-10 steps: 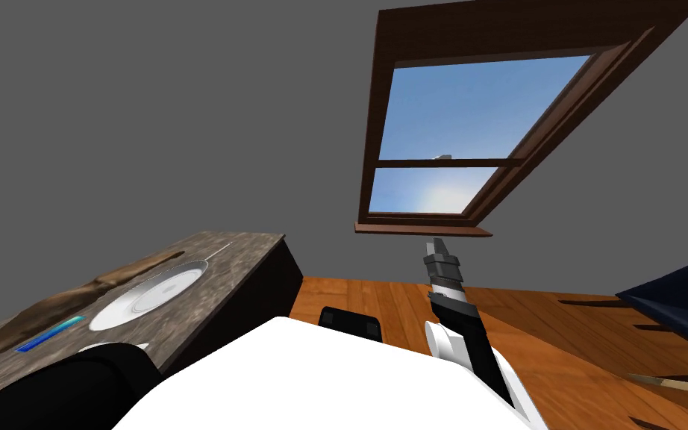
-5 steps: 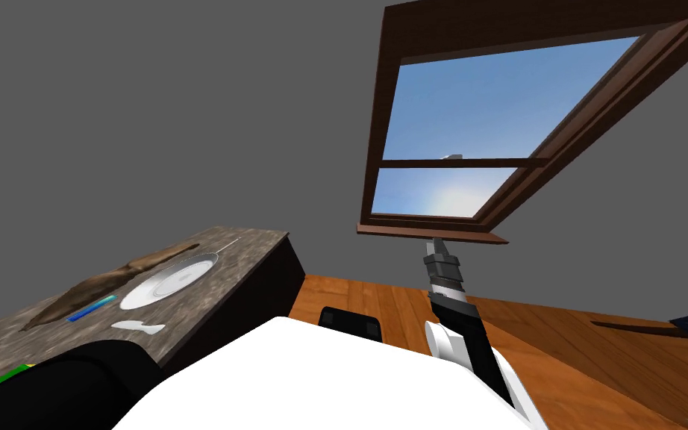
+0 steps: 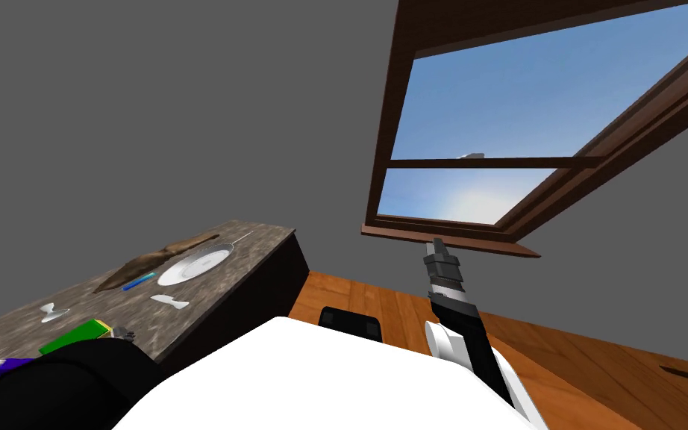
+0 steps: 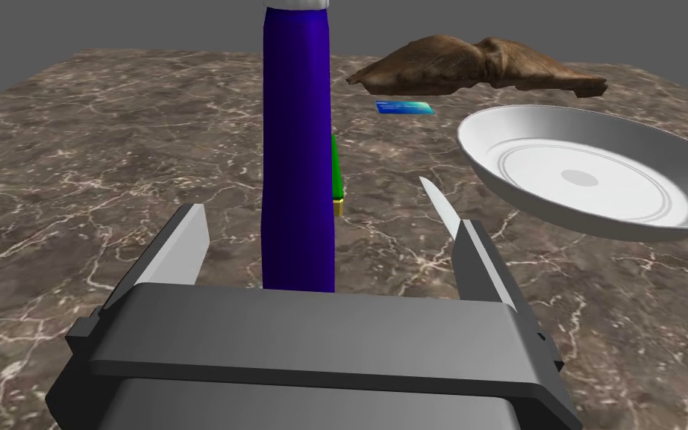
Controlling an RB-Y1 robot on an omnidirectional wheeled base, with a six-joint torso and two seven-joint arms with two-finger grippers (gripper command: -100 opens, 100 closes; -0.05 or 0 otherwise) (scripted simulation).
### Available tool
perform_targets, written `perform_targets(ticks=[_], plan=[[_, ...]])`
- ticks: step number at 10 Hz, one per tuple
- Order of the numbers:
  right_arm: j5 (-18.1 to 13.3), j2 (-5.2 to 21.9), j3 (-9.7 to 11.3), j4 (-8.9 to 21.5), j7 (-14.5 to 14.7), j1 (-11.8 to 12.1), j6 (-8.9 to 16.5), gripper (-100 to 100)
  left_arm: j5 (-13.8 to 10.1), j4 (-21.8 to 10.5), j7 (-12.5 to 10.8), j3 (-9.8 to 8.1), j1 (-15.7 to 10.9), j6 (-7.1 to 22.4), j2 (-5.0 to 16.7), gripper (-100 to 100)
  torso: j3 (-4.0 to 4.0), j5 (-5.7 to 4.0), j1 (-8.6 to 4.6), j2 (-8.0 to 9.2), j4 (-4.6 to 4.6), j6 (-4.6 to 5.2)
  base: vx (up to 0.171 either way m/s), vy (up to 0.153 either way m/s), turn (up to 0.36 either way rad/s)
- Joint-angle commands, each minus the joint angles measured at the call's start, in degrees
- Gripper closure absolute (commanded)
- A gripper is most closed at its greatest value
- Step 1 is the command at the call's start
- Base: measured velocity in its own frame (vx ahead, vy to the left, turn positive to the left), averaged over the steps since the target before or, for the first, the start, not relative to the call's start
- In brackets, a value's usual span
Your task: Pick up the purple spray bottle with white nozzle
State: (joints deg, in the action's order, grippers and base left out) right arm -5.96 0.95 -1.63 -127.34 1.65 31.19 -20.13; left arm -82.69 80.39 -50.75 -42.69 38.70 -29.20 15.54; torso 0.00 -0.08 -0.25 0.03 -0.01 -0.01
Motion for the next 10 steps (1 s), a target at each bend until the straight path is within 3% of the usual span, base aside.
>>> perform_targets(ticks=[1,2,4,5,6,8,9,10], plan=[[0.00,0.00,0.00,0.00,0.00,0.00,0.00,0,0.80,-2.80,-0.05,-0.34,-2.86,0.61,1.06,-100,0.00,0.00,0.00,0.00,0.00,0.00,0.002,-0.035,0.005],[0.00,0.00,0.00,0.00,0.00,-0.01,0.00,0,3.64,-4.78,-1.93,-1.16,-4.78,2.72,3.56,-100,0.00,0.01,0.06,0.00,0.00,0.03,-0.001,-0.045,0.271],[0.00,0.00,0.00,0.00,0.00,0.00,0.00,0,4.89,-6.88,-1.93,-1.16,-8.31,2.72,4.13,-100,0.01,0.00,-0.01,0.01,0.00,0.02,0.003,-0.046,0.081],[0.00,0.00,0.00,0.00,0.00,-0.01,0.00,0,4.89,-7.45,-1.93,-1.16,-8.40,2.72,4.13,-100,-0.01,0.02,0.06,-0.01,0.00,0.03,0.003,-0.004,-0.018],[0.00,0.01,0.00,0.00,0.00,-0.01,0.00,0,7.51,-9.52,-3.82,-1.99,-10.83,4.83,6.78,-100,0.00,0.05,0.16,0.00,0.00,0.03,0.000,-0.033,0.287],[0.00,0.00,0.00,0.00,0.00,0.00,0.00,0,8.99,-12.09,-3.82,-1.99,-13.40,4.83,7.21,-100,-0.01,0.03,0.04,-0.02,0.00,0.05,0.001,-0.044,0.093],[0.00,0.00,0.00,0.00,0.00,-0.01,0.00,0,11.34,-13.87,-5.70,-2.81,-15.65,6.94,9.79,-100,-0.02,0.04,0.06,-0.03,0.00,0.07,0.002,-0.056,0.249],[0.00,0.00,0.00,0.00,0.00,0.01,0.00,0,12.94,-15.44,-5.70,-2.81,-17.47,6.94,10.29,-100,-0.02,0.02,0.00,-0.03,-0.01,-0.01,0.005,-0.063,0.195]])
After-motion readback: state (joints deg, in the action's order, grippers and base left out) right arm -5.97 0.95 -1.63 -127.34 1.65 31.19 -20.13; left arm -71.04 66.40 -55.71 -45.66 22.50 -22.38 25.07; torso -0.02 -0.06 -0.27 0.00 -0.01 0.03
